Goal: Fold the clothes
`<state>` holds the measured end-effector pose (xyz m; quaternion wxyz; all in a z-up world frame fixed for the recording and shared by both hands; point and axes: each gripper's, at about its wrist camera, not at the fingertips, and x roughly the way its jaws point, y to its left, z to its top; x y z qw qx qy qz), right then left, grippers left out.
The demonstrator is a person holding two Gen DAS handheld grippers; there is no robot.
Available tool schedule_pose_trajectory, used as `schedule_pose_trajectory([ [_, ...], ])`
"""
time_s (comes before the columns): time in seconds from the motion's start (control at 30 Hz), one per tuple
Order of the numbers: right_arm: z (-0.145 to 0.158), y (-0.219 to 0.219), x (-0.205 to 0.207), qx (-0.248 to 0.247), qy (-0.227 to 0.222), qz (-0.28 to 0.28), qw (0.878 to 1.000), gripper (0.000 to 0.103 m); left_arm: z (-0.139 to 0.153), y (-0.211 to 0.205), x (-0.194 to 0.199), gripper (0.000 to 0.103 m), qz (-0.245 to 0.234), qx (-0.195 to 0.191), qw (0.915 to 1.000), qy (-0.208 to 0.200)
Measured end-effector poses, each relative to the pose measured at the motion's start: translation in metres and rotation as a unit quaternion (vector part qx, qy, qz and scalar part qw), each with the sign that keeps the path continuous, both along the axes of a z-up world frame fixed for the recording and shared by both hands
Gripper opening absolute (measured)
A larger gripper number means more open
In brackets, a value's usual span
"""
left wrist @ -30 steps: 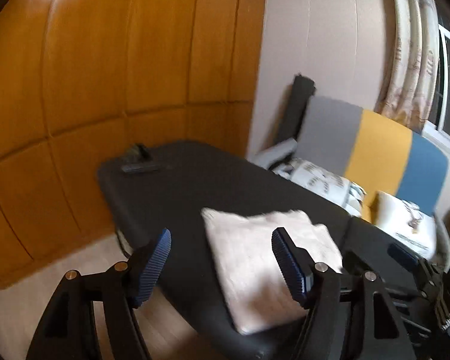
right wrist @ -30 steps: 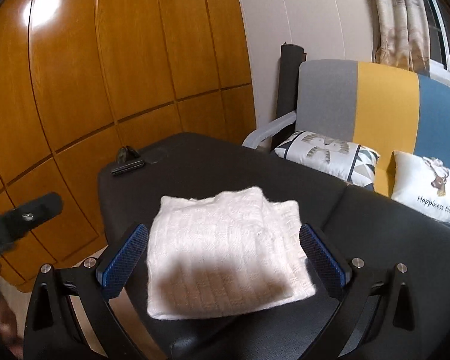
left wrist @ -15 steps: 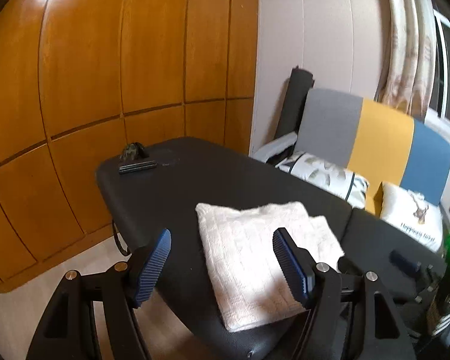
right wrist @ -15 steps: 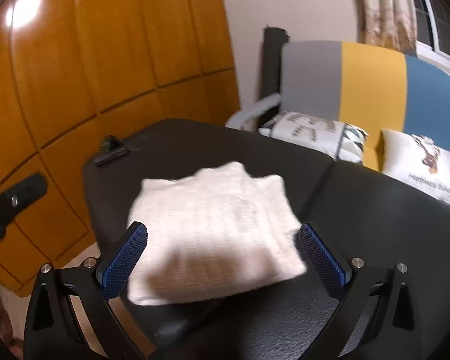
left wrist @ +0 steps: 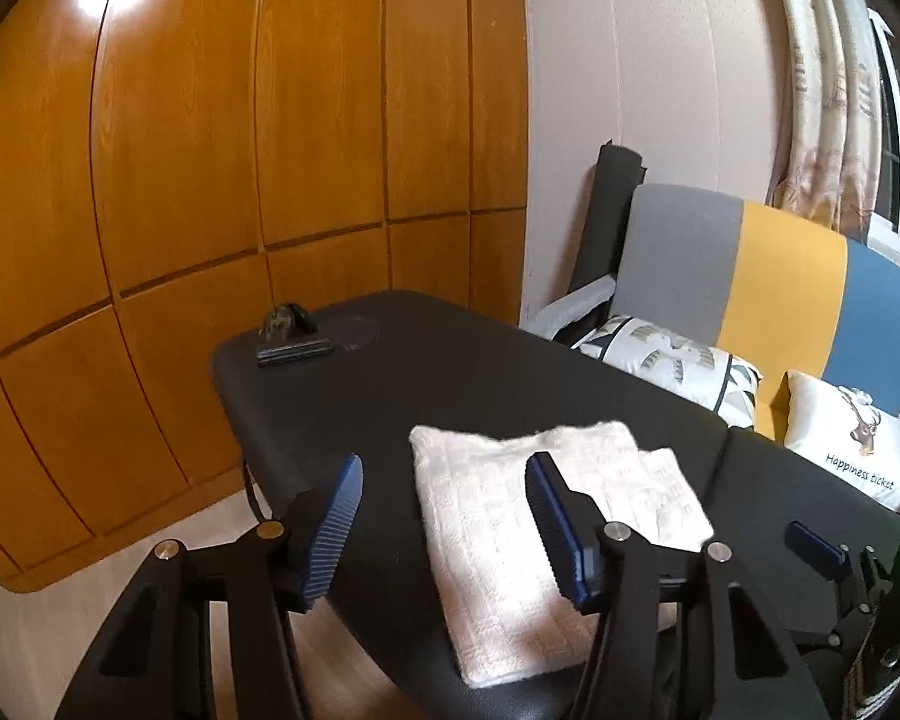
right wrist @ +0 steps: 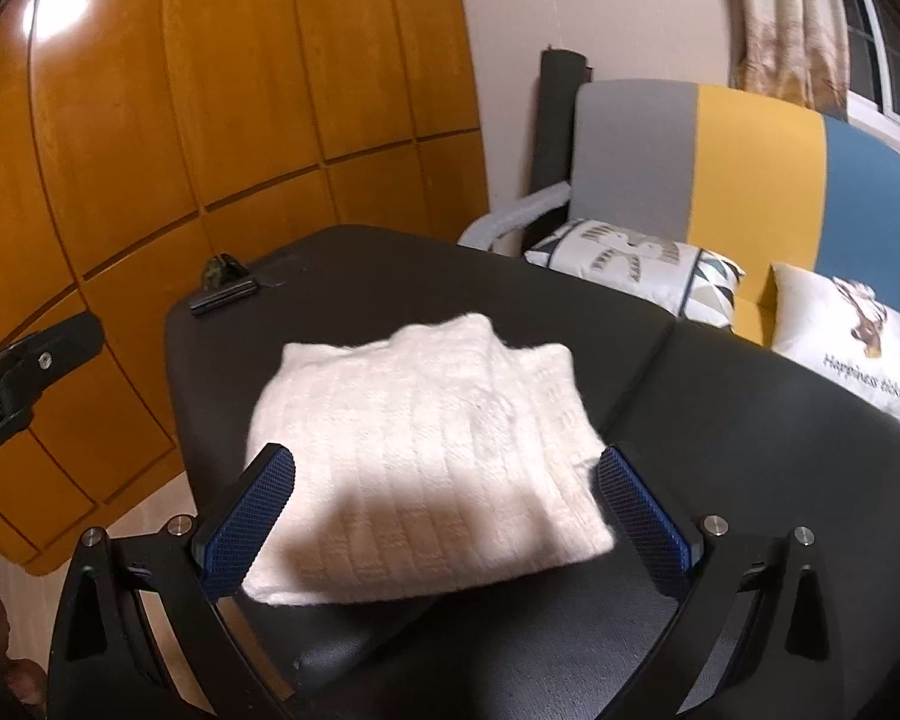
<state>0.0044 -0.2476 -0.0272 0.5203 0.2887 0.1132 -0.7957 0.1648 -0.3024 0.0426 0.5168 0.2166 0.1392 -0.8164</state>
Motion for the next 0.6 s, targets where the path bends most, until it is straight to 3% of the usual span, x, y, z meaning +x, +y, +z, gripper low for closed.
schedule_pose_trajectory([
  [0.2, 0.0, -0.003, 0.01, 0.009, 0.02, 0.019, 1.0, 0.103, -0.004, -0.004, -0.003, 0.058, -0.016, 0.032, 0.9994, 0.006],
  [0.6, -0.004, -0.004, 0.016, 0.022, 0.03, 0.032, 0.999, 0.103, -0.005, -0.003, -0.006, 0.058, -0.03, 0.045, 0.9985, 0.009],
])
